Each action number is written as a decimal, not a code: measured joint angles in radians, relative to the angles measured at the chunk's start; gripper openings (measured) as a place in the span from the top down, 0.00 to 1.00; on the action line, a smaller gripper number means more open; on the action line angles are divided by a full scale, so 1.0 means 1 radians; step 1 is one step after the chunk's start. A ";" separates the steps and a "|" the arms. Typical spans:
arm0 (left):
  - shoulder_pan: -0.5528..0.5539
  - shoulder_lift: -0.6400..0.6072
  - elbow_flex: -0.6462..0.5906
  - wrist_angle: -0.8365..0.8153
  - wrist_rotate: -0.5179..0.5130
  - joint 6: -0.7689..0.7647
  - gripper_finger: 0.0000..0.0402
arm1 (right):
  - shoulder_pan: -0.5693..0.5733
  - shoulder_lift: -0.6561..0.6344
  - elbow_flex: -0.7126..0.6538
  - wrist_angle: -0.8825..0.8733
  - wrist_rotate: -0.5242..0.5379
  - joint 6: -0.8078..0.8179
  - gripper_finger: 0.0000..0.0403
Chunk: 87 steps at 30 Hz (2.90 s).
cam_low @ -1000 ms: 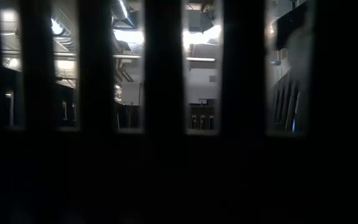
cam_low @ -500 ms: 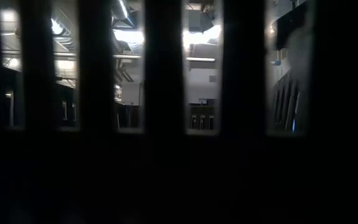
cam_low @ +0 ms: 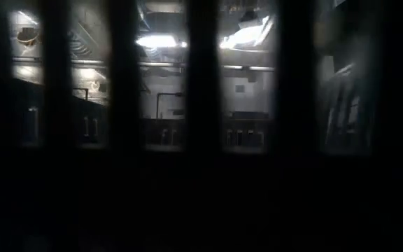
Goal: Sort Halloween decoration
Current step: Put the black spider toy into the top left black basket
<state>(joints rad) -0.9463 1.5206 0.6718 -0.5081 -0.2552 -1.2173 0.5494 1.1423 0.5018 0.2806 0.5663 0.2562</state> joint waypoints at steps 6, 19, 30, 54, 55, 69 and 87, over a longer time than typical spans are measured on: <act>0.001 0.002 -0.003 0.003 -0.002 -0.007 0.44 | 0.000 0.000 0.000 0.000 0.000 0.000 0.52; 0.002 0.004 -0.005 0.001 -0.012 -0.067 0.75 | 0.000 0.000 0.000 0.000 0.000 0.000 0.52; 0.002 0.008 0.040 -0.024 -0.007 -0.048 0.96 | 0.000 0.000 0.000 -0.001 0.000 0.000 0.52; 0.012 0.004 0.408 -0.819 -0.303 0.007 1.00 | 0.000 0.000 0.000 -0.001 0.000 0.000 0.52; 0.017 0.004 0.408 -0.851 -0.307 -0.005 1.00 | 0.000 0.000 0.000 -0.001 0.000 0.000 0.51; 0.123 0.004 0.330 -0.871 -0.306 0.022 0.84 | 0.000 0.000 0.000 -0.001 0.000 0.000 0.51; 0.077 0.004 0.551 -0.583 -0.022 0.082 0.62 | 0.000 0.000 0.000 -0.001 0.000 0.000 0.52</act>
<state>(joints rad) -0.8692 1.5249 1.2228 -1.0909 -0.2769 -1.1353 0.5495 1.1423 0.5018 0.2794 0.5663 0.2562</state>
